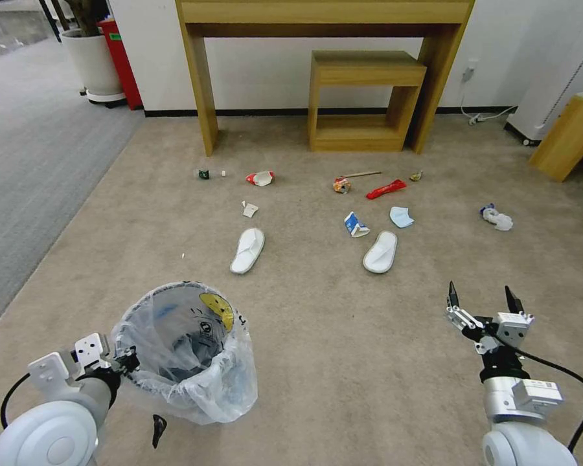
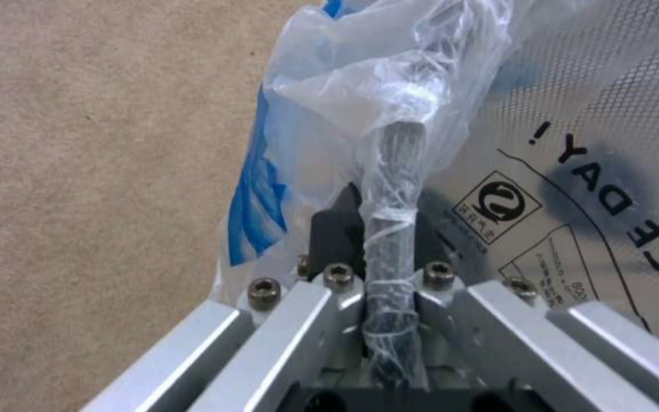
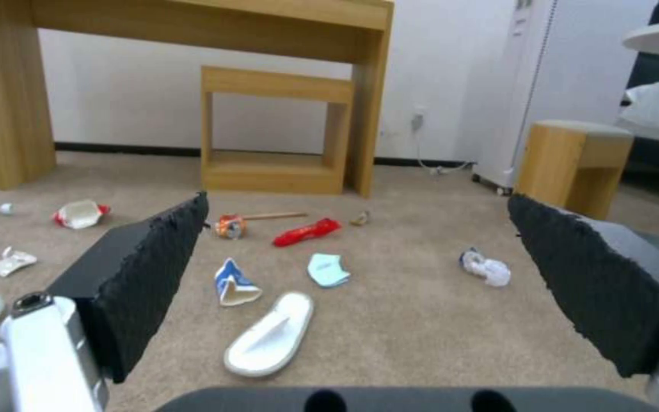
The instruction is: Pick up the trash bin and place the garbage on the floor into it.
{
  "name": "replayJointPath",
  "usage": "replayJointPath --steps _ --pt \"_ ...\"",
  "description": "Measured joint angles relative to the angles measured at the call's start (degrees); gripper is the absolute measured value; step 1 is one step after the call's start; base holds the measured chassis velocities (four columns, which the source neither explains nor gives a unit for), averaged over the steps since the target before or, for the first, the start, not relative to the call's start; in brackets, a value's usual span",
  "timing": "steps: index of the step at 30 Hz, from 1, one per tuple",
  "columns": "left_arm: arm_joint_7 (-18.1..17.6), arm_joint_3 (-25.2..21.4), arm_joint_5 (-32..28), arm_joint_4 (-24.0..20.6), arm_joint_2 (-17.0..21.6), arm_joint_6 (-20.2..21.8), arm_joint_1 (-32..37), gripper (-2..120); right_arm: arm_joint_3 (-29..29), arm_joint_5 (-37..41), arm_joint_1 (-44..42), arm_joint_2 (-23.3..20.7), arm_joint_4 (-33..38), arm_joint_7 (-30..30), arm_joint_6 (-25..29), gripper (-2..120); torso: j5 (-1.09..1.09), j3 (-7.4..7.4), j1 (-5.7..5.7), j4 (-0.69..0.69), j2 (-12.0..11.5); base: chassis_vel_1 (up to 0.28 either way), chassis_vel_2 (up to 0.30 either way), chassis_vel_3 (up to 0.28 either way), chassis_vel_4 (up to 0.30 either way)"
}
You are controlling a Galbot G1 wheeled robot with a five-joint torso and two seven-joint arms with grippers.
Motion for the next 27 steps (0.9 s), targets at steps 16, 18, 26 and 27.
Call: replayJointPath --steps 16,18,26,27 --pt "-0.1 -1.9 -0.5 -0.1 1.4 -0.1 1.6 0 -0.5 -0.2 0.6 1.0 0.0 1.2 0.4 100 0.00 0.00 0.00 0.00 0.0 0.000 0.000 0.000 0.000" --pt "-0.1 -1.8 -0.3 -0.1 1.3 -0.1 1.7 0 -0.5 -0.1 0.7 1.0 0.1 1.1 0.3 100 0.00 0.00 0.00 0.00 0.0 0.000 0.000 0.000 0.000" --pt "0.0 -1.6 0.4 -0.1 0.7 -0.1 1.8 0 -0.3 0.5 1.2 1.0 0.1 0.0 0.0 100 0.00 0.00 0.00 0.00 0.0 0.000 0.000 0.000 0.000" --pt "0.1 -1.6 0.5 -0.1 0.7 -0.1 1.9 0 -0.3 0.5 1.2 1.0 0.1 -0.2 0.0 100 0.00 0.00 0.00 0.00 0.0 0.044 0.037 -0.035 -0.062"
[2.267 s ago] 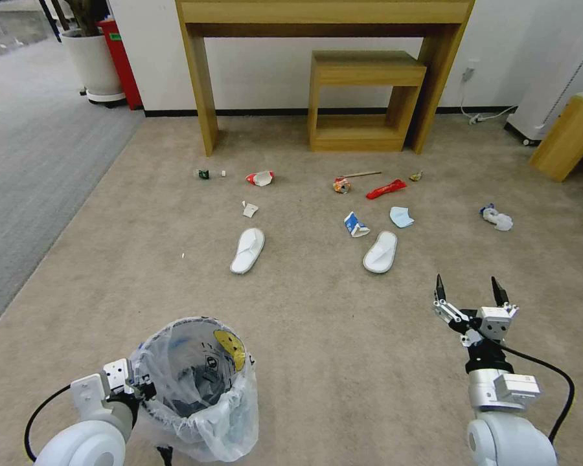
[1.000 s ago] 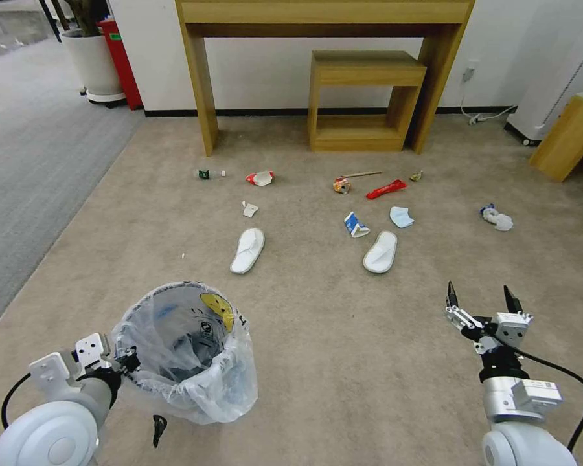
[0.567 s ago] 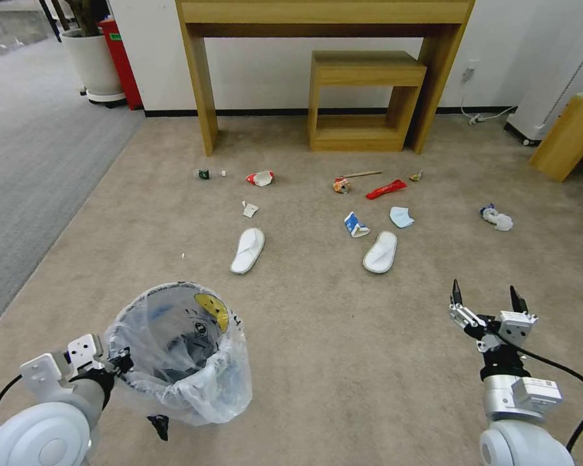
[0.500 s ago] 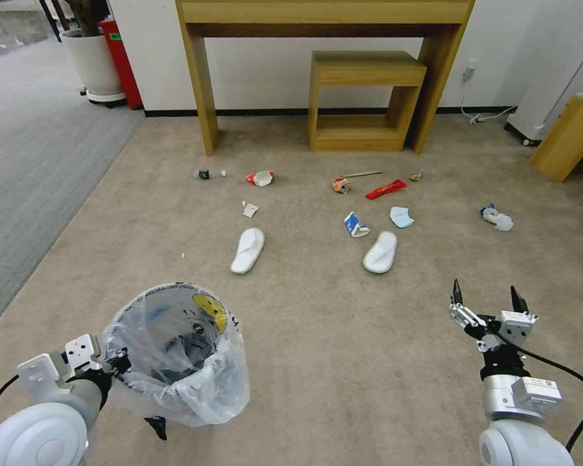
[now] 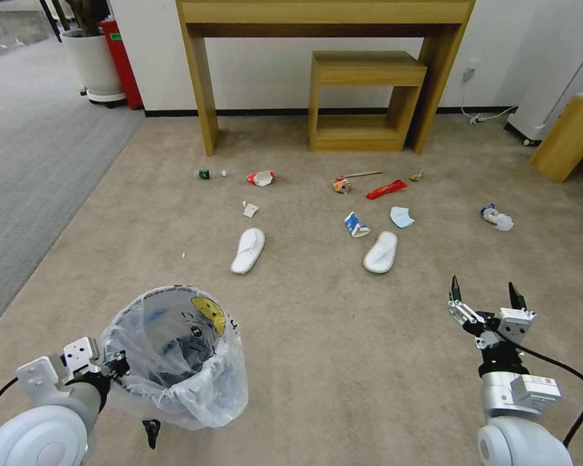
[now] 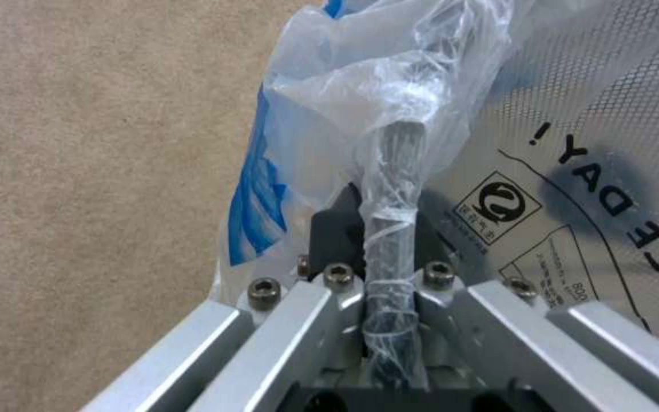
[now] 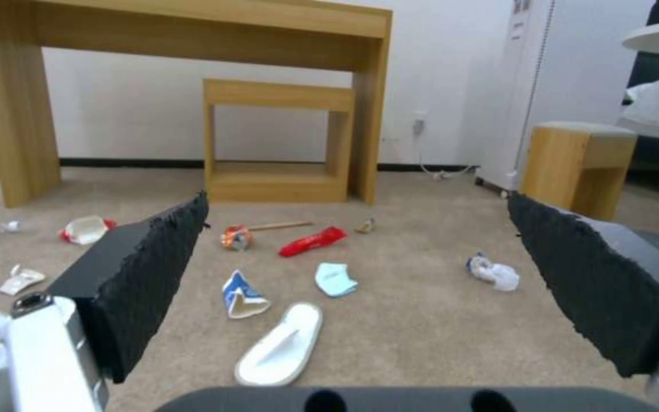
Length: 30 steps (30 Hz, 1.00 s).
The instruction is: Pick up the trash bin and place the garbage on the floor into it.
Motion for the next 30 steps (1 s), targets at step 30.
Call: replayJointPath --steps 30 --pt "0.1 0.0 0.6 1.7 -0.4 0.0 -1.4 0 -0.5 0.1 2.2 -0.1 -2.6 -1.4 1.8 100 0.01 0.00 0.00 0.00 0.0 0.118 0.111 -0.112 -0.120"
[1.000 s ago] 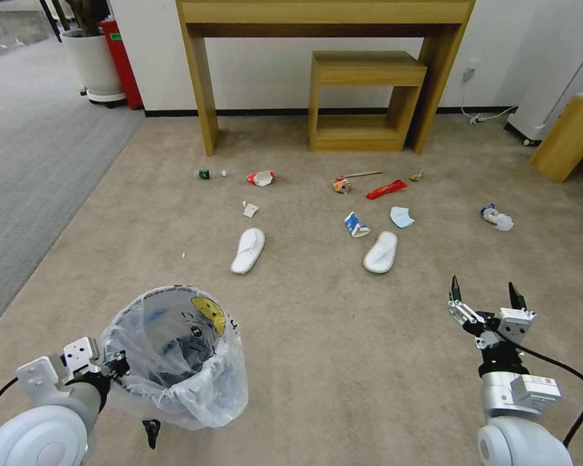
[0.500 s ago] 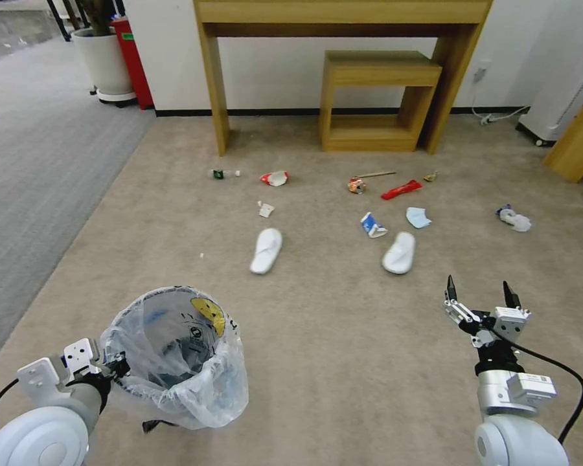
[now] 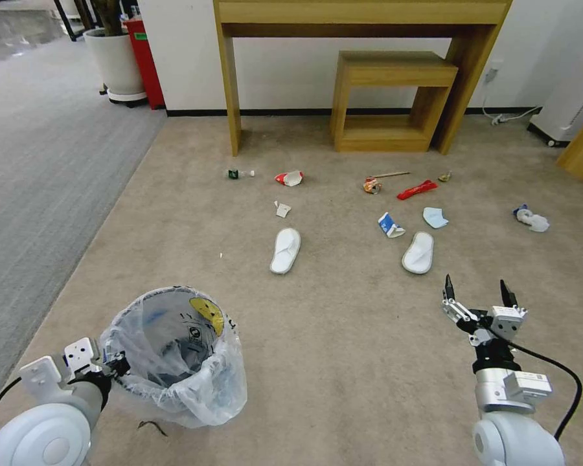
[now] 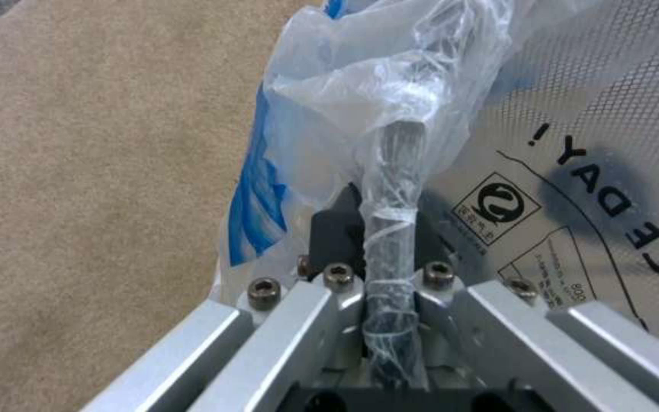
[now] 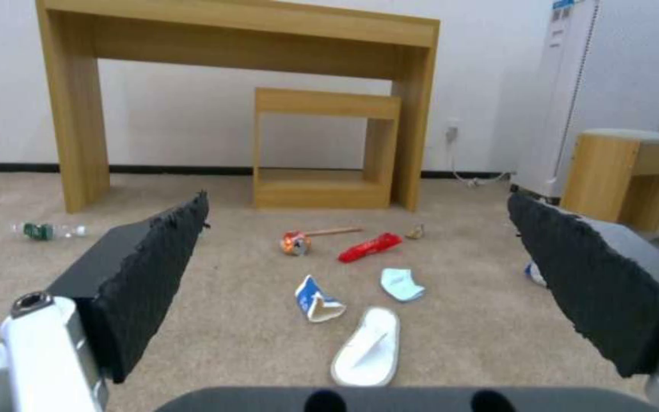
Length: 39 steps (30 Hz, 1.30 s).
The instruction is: Pick up the trash bin and place the garbage on the floor into it.
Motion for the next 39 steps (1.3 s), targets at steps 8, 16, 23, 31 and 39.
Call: replayJointPath --steps 8,16,23,31,39 --pt "0.0 0.0 0.2 0.4 -0.3 0.0 -0.1 0 0.2 -0.1 0.2 -0.4 -0.4 -0.5 0.1 100 -0.01 0.00 0.00 0.01 0.0 0.000 0.000 0.000 0.000" --pt "0.0 0.4 0.6 0.6 -0.6 0.0 -0.4 0 0.5 -0.3 0.4 -0.8 -0.5 -1.0 -0.3 100 -0.02 0.00 0.00 0.00 0.0 0.000 0.000 0.000 0.000" --pt "0.0 0.1 0.6 0.8 -0.3 0.0 -0.4 0 0.4 -0.5 0.4 -0.5 -0.5 -1.3 -0.4 100 -0.02 0.00 0.00 0.01 0.0 0.000 0.000 0.000 0.000" --pt "-0.1 -0.2 0.4 0.9 -0.1 0.0 -0.4 0 0.3 -0.7 0.4 -0.3 -0.5 -1.7 -0.3 100 -0.02 0.00 0.00 0.00 0.0 -0.032 0.025 0.029 -0.028" --pt "0.0 -0.2 0.5 0.9 -0.2 0.0 -0.4 0 0.3 -0.6 0.4 -0.2 -0.7 -1.9 0.0 100 -0.02 0.00 0.00 0.00 0.0 -0.070 0.063 0.074 -0.070"
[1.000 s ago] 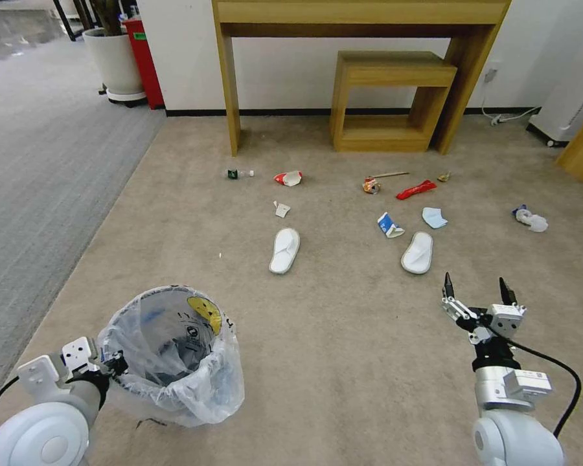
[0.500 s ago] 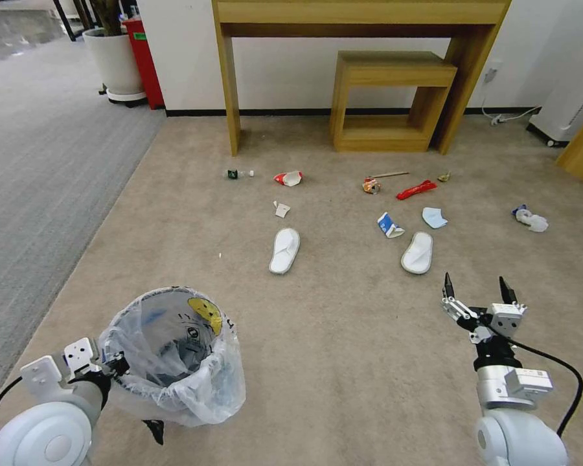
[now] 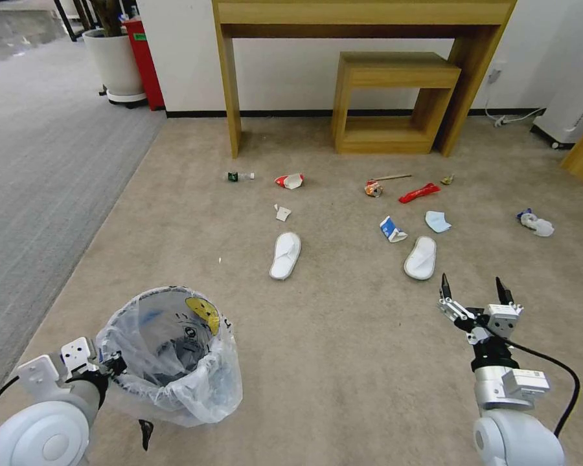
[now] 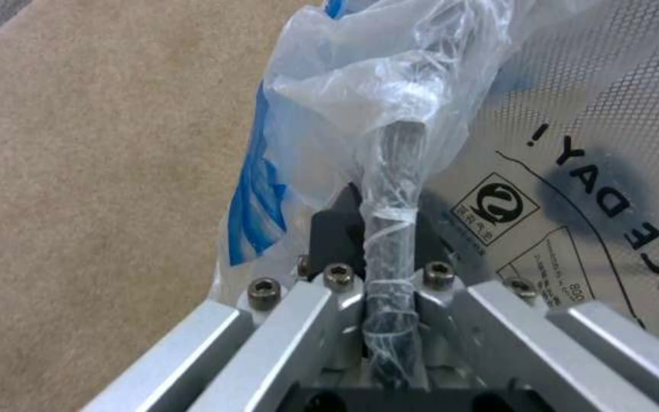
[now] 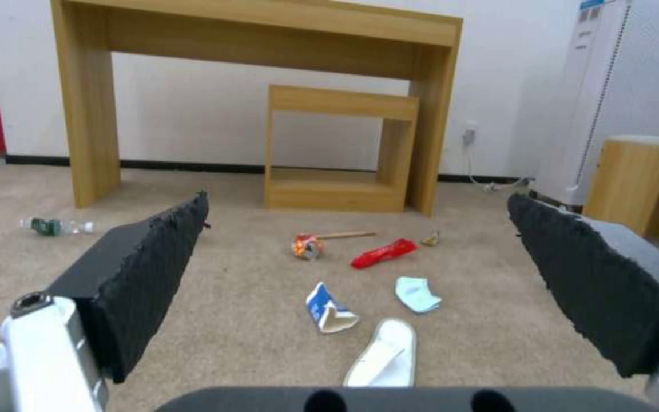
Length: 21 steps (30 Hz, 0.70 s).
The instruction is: Pick up the trash bin and place the garbage on the floor into it.
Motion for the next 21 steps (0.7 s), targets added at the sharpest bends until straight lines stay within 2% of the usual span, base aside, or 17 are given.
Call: replayJointPath --steps 21 --pt "0.0 -0.6 0.0 -0.2 0.2 -0.1 0.3 0 -0.2 -0.4 -0.2 0.3 0.0 -0.4 0.0 100 0.00 0.00 0.00 0.00 0.0 -0.050 0.049 0.044 -0.052"
